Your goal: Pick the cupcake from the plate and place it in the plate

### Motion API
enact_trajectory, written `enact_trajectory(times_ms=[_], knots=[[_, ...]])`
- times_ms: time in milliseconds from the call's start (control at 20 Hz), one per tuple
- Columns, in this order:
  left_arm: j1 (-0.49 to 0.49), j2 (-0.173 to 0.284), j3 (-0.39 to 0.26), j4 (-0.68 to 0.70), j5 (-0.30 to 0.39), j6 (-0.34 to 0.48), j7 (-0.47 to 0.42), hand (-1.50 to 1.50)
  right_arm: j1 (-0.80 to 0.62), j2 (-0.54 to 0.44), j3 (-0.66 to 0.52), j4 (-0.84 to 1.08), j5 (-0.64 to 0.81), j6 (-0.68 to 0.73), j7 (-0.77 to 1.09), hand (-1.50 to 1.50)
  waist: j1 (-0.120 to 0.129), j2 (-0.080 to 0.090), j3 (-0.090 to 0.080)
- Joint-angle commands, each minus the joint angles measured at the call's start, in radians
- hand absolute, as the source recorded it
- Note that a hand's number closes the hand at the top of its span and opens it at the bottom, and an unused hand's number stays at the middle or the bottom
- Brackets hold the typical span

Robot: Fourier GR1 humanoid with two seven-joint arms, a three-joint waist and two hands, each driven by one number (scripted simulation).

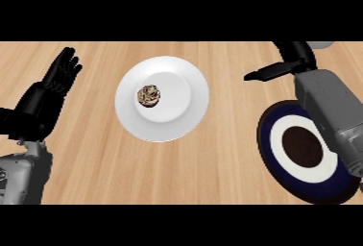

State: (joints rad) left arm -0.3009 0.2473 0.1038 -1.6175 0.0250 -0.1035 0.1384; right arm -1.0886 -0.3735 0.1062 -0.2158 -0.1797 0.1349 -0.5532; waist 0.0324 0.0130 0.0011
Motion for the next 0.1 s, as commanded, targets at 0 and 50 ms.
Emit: enact_trajectory(times_ms=[0, 50], knots=[[0.018, -0.012, -0.012, -0.026, -0.021, 0.013, 0.002, 0.0, -0.003, -0.029, -0.007, 0.033, 0.031, 0.004, -0.046, -1.5, 0.004, 0.0, 0.0], [0.038, 0.014, 0.016, -0.07, 0.029, -0.025, 0.015, 0.0, 0.024, -0.056, -0.006, 0.043, 0.038, -0.009, -0.097, -1.5, 0.015, 0.003, 0.001]])
